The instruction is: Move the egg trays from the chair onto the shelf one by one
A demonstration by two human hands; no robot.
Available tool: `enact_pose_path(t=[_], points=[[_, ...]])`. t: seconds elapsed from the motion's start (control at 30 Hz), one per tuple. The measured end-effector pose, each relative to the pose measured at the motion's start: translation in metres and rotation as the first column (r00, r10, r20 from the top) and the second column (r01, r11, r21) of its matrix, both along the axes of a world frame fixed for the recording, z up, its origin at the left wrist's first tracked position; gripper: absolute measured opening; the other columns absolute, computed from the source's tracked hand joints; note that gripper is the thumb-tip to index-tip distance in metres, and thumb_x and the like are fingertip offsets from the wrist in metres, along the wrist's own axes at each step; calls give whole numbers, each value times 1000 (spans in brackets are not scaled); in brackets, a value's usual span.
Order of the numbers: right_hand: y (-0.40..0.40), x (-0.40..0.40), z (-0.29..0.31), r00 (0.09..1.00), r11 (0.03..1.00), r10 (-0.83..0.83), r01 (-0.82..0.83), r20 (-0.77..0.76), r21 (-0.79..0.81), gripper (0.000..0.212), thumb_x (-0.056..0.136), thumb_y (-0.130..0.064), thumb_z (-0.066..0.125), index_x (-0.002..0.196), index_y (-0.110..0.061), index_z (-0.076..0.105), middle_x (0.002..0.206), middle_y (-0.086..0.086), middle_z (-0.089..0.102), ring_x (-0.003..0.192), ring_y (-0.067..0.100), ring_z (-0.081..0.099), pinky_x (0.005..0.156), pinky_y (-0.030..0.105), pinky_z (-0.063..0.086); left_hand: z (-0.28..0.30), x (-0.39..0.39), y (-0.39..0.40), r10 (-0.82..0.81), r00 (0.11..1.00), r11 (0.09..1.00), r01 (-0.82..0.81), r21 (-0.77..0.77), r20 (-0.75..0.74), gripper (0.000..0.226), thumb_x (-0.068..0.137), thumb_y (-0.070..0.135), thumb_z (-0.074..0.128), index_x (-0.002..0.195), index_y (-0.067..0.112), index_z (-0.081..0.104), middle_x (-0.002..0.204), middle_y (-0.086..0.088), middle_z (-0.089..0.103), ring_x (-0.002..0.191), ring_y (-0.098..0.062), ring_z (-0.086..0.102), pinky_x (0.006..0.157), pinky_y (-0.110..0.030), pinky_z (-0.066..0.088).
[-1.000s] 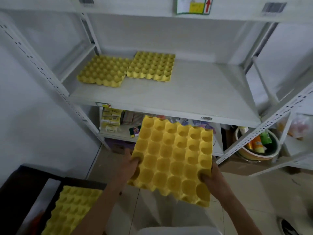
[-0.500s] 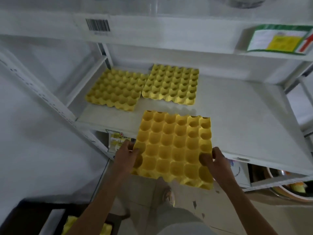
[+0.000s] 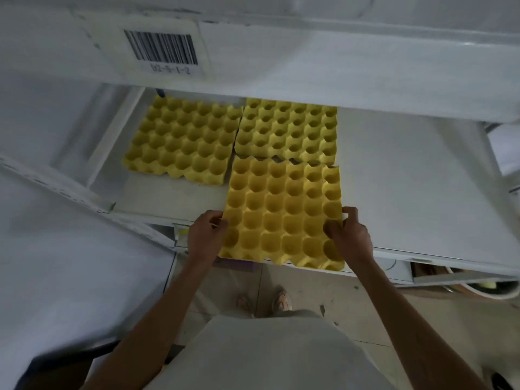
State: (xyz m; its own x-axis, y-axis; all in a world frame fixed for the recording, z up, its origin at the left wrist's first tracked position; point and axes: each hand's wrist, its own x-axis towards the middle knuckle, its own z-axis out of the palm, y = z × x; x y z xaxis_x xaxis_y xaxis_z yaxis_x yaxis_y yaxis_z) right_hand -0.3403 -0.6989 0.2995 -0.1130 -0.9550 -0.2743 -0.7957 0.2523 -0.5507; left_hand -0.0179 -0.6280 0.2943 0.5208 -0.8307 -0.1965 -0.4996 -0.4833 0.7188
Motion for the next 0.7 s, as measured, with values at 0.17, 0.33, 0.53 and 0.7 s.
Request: enact_pose_path(t=[0.17,0.33,0.53,0.7], points=[[5,18,-1,999,999,7,-9,-44,-38,37,98,-37,56,127,-20,40,104,11,73,86,34,69,73,46,58,-4,19,-8,-1,1000,1000,0,-26,-18,23,96,30,69,114,17,74,98,4,73,87,-11,65,71,-26,47],[7,21,-6,997,996,-1,-5,-72,-84,35,100,-36,56,127,-20,42,103,11,73,74,27,61,64,35,50,-12,27,-10,-41,996,998,38,-51,-74,22,95,32,70,112,17,71,93,6,70,85,-13,65,73,-28,48],[7,22,-3,994,994,7,-19,-108,-110,39,99,-39,60,130,-18,46,106,10,73,80,29,67,66,37,56,-20,33,-13,-79,992,995,72,-75,-97,25,95,36,70,111,17,68,92,7,68,86,-14,66,74,-30,49],[6,23,-1,993,998,4,-12,-117,-64,40,99,-40,59,130,-20,43,106,11,72,85,33,69,72,44,59,-27,34,-12,-89,991,991,77,-112,-101,25,96,35,70,111,15,67,93,5,68,86,-15,65,72,-30,49]])
